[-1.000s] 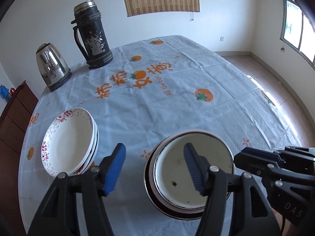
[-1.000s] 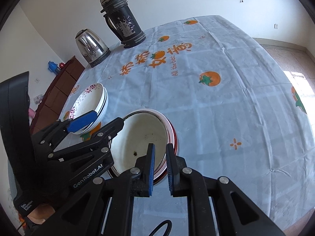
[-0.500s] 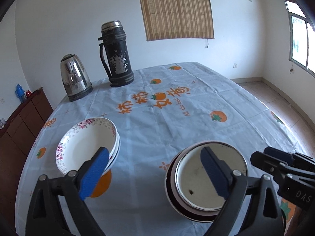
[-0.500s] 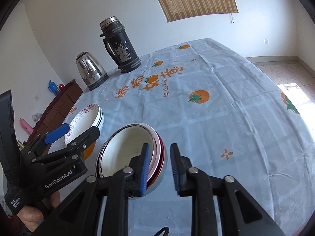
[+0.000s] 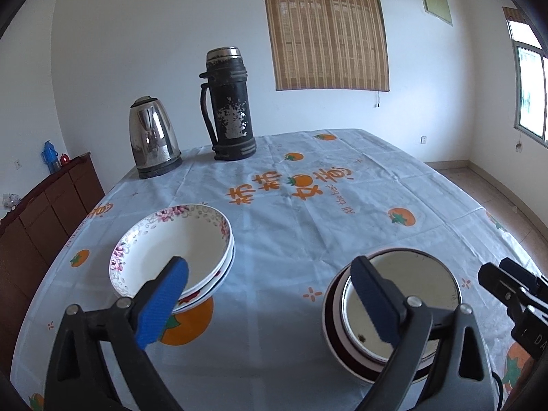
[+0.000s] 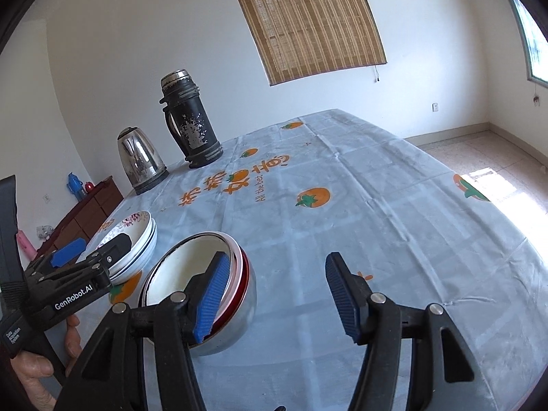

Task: Organize plates and bowls
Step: 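Move both grippers to the rim of the steel bowl stack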

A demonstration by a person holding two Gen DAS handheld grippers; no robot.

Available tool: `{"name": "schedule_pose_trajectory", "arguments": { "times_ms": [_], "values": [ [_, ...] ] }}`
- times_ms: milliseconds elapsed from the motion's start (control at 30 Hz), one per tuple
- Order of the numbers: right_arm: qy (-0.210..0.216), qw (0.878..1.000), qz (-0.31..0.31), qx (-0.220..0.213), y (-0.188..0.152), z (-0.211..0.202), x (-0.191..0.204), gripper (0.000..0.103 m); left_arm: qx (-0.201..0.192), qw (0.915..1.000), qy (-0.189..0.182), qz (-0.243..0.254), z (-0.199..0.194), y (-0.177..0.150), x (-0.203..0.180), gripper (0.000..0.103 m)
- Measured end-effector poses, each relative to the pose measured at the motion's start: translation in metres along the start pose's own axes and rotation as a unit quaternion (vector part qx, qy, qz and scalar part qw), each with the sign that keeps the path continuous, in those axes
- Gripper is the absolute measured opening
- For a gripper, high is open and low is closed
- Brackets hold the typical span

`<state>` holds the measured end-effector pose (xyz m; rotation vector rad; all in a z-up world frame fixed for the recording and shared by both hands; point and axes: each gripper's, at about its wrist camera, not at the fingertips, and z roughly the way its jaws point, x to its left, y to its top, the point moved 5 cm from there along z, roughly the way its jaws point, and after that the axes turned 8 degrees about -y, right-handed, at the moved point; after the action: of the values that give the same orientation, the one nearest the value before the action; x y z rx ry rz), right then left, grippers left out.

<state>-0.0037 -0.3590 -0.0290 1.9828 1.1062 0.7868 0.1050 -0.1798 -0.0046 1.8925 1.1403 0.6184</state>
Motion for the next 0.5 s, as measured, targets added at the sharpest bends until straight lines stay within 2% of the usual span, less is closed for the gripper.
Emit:
{"name": "schedule_pose_trajectory", "arguments": {
  "times_ms": [133, 500],
  "values": [
    [-0.006, 1.000, -0.014, -0.020, -0.004, -0.002, 0.005, 0.061, -0.005, 1.0000, -0.006, -0.004, 0.000, -0.004, -0.002, 0.098],
    [0.006, 1.000, 0.004, -0.003, -0.008, 0.002, 0.000, 0.061, 0.015, 0.9996, -0.023, 0.001, 0.008, -0.013, -0.017, 0.098]
  ]
}}
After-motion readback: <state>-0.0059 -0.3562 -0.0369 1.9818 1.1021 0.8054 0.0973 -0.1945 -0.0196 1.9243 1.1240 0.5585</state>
